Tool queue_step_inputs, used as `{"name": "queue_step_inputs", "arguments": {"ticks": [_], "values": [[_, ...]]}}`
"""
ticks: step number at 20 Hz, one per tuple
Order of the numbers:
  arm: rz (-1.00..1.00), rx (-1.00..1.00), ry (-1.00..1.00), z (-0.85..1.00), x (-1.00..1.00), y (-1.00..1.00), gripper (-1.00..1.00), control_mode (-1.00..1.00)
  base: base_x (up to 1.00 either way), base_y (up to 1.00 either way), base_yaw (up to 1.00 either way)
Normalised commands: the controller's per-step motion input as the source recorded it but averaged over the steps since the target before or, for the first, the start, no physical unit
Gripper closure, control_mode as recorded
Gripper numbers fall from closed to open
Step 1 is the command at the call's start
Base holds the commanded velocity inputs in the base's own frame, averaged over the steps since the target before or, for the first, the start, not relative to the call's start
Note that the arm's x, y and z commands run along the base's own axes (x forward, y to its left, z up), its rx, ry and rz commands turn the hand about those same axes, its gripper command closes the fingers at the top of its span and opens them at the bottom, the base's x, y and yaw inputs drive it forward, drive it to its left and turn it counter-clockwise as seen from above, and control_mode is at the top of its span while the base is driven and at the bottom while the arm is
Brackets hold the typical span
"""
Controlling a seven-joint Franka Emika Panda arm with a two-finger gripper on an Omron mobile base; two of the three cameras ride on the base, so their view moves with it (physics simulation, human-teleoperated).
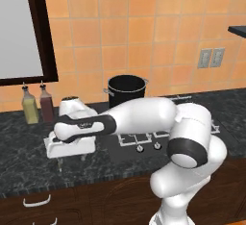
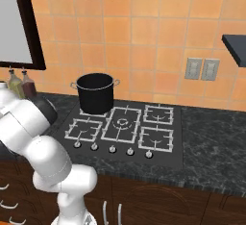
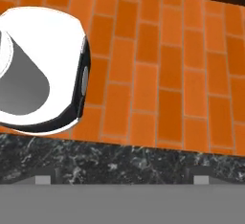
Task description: Put the cucumber and lemon wedge in the pot. Retrieve the spatula and lightly stir the vegetables in the pot.
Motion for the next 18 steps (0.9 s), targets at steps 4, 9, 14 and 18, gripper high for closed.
{"name": "queue_step_inputs", "arguments": {"ticks": [4, 9, 14, 18], "values": [[-0.05, -0.02, -0.13, -0.36, 0.03, 0.19, -1.0, -1.0, 0.0, 0.0, 0.0], [-0.07, 0.0, -0.15, -0.4, 0.07, 0.21, -1.0, -1.0, 0.0, 0.0, 0.0], [-0.07, 0.0, -0.11, -0.28, 0.21, 0.12, -1.0, -1.0, 0.0, 0.0, 0.0], [-0.07, 0.0, -0.09, -0.09, 0.31, 0.18, -1.0, -1.0, 0.0, 0.0, 0.0]]}}
